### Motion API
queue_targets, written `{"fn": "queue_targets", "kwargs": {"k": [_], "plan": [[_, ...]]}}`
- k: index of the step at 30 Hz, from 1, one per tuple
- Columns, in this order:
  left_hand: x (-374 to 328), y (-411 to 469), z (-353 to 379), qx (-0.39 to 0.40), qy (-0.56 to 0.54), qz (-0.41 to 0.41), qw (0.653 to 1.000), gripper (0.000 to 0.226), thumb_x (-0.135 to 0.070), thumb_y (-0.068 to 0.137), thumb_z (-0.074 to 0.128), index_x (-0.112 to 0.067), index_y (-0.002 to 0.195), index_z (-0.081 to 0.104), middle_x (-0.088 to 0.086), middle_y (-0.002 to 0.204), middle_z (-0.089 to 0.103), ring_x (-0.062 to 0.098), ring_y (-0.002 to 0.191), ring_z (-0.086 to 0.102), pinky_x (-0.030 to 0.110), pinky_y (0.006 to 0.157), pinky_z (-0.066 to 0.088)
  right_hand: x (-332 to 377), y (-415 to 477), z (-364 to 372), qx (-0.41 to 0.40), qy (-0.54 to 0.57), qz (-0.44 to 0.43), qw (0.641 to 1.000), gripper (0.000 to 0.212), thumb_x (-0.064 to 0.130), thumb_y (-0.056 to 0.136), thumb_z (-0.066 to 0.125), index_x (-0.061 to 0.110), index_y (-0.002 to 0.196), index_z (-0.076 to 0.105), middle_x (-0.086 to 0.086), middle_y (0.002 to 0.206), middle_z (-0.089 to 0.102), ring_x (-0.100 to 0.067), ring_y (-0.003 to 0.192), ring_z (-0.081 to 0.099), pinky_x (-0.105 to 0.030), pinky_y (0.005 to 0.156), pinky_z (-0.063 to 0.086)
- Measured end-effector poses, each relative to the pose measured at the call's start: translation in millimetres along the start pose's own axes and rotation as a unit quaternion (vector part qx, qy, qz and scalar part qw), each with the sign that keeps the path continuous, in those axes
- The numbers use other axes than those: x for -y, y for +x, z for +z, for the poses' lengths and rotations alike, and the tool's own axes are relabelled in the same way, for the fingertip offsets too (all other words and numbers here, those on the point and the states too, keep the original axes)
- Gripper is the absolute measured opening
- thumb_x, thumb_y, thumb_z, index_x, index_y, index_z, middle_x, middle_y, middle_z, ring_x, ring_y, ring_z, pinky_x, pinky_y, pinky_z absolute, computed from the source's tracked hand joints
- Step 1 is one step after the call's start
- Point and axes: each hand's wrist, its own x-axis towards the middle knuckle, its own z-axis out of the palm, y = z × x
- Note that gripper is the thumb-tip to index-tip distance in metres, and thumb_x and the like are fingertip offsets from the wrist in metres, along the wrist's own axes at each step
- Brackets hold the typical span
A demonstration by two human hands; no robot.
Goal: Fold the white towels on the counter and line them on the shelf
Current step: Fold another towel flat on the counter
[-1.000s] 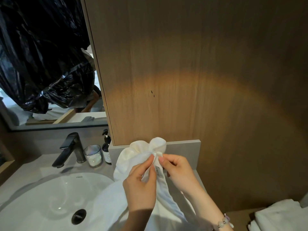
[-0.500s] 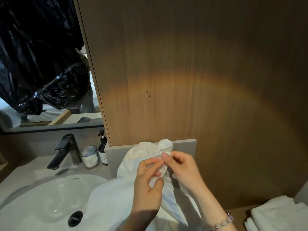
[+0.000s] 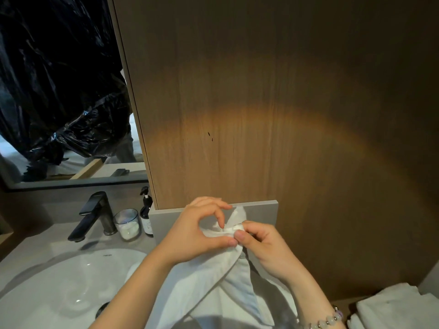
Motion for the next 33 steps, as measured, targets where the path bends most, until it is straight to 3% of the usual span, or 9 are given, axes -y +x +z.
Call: {"fn": "queue_targets", "kwargs": {"k": [3, 10, 12, 14, 17, 20, 25, 28, 33], "plan": [[-3, 7, -2, 0.040, -0.047, -0.008, 0.998, 0.024, -0.049, 0.055, 0.078, -0.038, 0.065, 0.059, -0.023, 0.112, 0.065, -0.008, 0.121, 0.047, 0.007, 0.098, 0.030, 5, -1, -6, 0.000, 0.007, -0.018, 1.000, 0.055, 0.067, 0.074, 0.061, 0.013, 0.082, 0.073, -0.030, 0.074, 0.054, -0.025, 0.070, 0.049, -0.037, 0.067, 0.037], [-17, 20, 2, 0.157, -0.160, 0.008, 0.974, 0.030, -0.056, 0.064, 0.075, -0.027, 0.063, 0.070, -0.015, 0.114, 0.067, 0.001, 0.132, 0.040, 0.014, 0.105, 0.030, 16, -9, -22, 0.017, 0.158, 0.013, 0.987, 0.054, 0.054, 0.069, 0.075, 0.003, 0.089, 0.072, -0.010, 0.084, 0.070, -0.017, 0.076, 0.065, -0.023, 0.068, 0.051], [-21, 26, 0, 0.166, -0.143, -0.003, 0.976, 0.033, -0.059, 0.063, 0.074, -0.027, 0.064, 0.072, -0.015, 0.100, 0.067, -0.001, 0.121, 0.051, 0.017, 0.100, 0.037, 21, -9, -25, 0.005, 0.150, 0.017, 0.988, 0.053, 0.056, 0.068, 0.075, 0.007, 0.088, 0.073, -0.010, 0.083, 0.070, -0.017, 0.074, 0.064, -0.024, 0.067, 0.051], [-24, 29, -1, 0.169, -0.097, -0.021, 0.981, 0.037, -0.056, 0.062, 0.074, -0.020, 0.059, 0.070, -0.016, 0.080, 0.060, -0.003, 0.085, 0.058, 0.016, 0.077, 0.043, 29, -8, -29, -0.009, 0.135, 0.015, 0.991, 0.049, 0.058, 0.069, 0.073, 0.011, 0.085, 0.074, -0.007, 0.080, 0.070, -0.015, 0.073, 0.064, -0.023, 0.066, 0.051], [-26, 30, 0, 0.124, -0.057, -0.023, 0.990, 0.038, -0.054, 0.065, 0.067, -0.021, 0.047, 0.060, -0.014, 0.068, 0.051, 0.000, 0.060, 0.045, 0.018, 0.057, 0.032, 37, -2, -35, -0.053, 0.094, 0.012, 0.994, 0.060, 0.061, 0.068, 0.071, 0.004, 0.089, 0.073, -0.017, 0.085, 0.069, -0.022, 0.077, 0.063, -0.030, 0.071, 0.052], [-30, 36, -3, 0.028, -0.026, -0.018, 0.999, 0.047, -0.056, 0.070, 0.060, -0.012, 0.056, 0.065, -0.010, 0.069, 0.051, 0.001, 0.063, 0.048, 0.021, 0.062, 0.036, 41, 8, -37, -0.119, 0.065, 0.000, 0.991, 0.055, 0.049, 0.078, 0.068, -0.005, 0.090, 0.068, -0.035, 0.094, 0.064, -0.028, 0.080, 0.059, -0.038, 0.076, 0.047], [-43, 50, -13, -0.060, 0.079, 0.017, 0.995, 0.023, -0.043, 0.079, 0.057, -0.026, 0.075, 0.074, -0.017, 0.070, 0.052, -0.005, 0.072, 0.050, 0.030, 0.078, 0.036, 64, 33, -33, -0.198, -0.038, -0.036, 0.979, 0.035, 0.025, 0.093, 0.057, -0.010, 0.090, 0.064, -0.038, 0.090, 0.058, -0.020, 0.074, 0.052, -0.033, 0.071, 0.043], [-55, 57, -19, -0.112, 0.164, 0.068, 0.978, 0.026, -0.043, 0.082, 0.054, -0.025, 0.079, 0.073, -0.018, 0.072, 0.046, -0.003, 0.074, 0.046, 0.024, 0.078, 0.021, 79, 48, -28, -0.237, -0.115, -0.044, 0.964, 0.031, 0.029, 0.095, 0.052, 0.001, 0.086, 0.063, -0.024, 0.079, 0.061, -0.019, 0.073, 0.054, -0.036, 0.073, 0.046], [-65, 63, -20, -0.179, 0.230, 0.102, 0.951, 0.032, -0.047, 0.087, 0.044, -0.025, 0.070, 0.061, -0.014, 0.072, 0.043, 0.005, 0.072, 0.042, 0.024, 0.070, 0.015, 104, 62, -16, -0.310, -0.274, -0.038, 0.910, 0.016, 0.030, 0.099, 0.038, 0.025, 0.094, 0.052, 0.013, 0.095, 0.054, -0.008, 0.097, 0.047, -0.039, 0.102, 0.032]]}}
